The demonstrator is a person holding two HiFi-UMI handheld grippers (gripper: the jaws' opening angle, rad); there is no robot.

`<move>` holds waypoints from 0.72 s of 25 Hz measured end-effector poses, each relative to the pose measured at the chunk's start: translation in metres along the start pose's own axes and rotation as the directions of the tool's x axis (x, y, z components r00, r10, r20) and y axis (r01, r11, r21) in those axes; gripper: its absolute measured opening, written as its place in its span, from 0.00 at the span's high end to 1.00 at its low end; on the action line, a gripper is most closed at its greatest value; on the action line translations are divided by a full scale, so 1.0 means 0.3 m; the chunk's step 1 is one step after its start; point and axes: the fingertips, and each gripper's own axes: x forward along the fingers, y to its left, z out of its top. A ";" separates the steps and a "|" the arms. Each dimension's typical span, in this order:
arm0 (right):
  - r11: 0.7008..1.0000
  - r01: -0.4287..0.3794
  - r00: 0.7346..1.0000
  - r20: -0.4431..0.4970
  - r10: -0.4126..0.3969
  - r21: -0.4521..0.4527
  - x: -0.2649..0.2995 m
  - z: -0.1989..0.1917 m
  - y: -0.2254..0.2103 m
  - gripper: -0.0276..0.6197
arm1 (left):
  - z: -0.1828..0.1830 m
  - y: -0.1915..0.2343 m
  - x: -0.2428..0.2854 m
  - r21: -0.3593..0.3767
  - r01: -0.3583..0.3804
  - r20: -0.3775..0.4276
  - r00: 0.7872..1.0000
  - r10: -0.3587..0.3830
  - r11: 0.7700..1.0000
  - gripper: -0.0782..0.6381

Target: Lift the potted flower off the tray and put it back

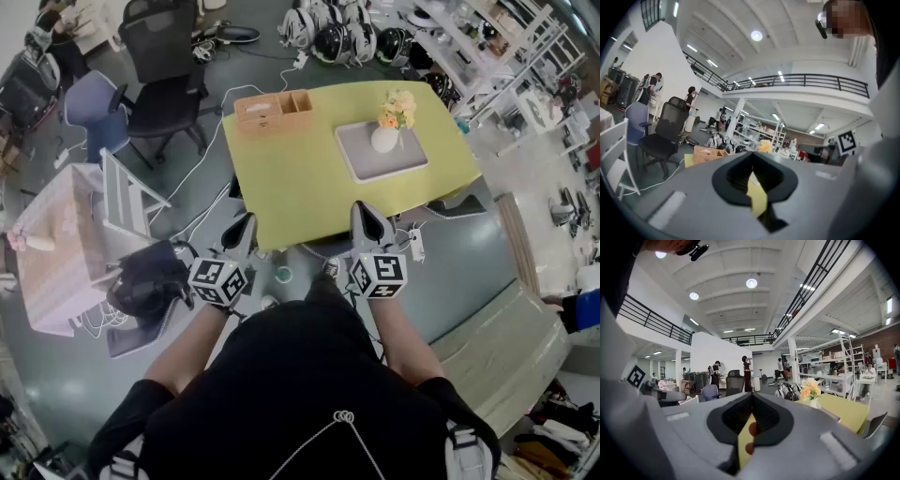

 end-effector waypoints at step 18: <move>0.998 -0.024 0.997 -0.072 0.029 0.066 0.286 -0.173 -0.543 0.95 | -0.024 -0.092 0.477 -0.001 -0.054 -0.062 0.997 0.054 0.999 0.88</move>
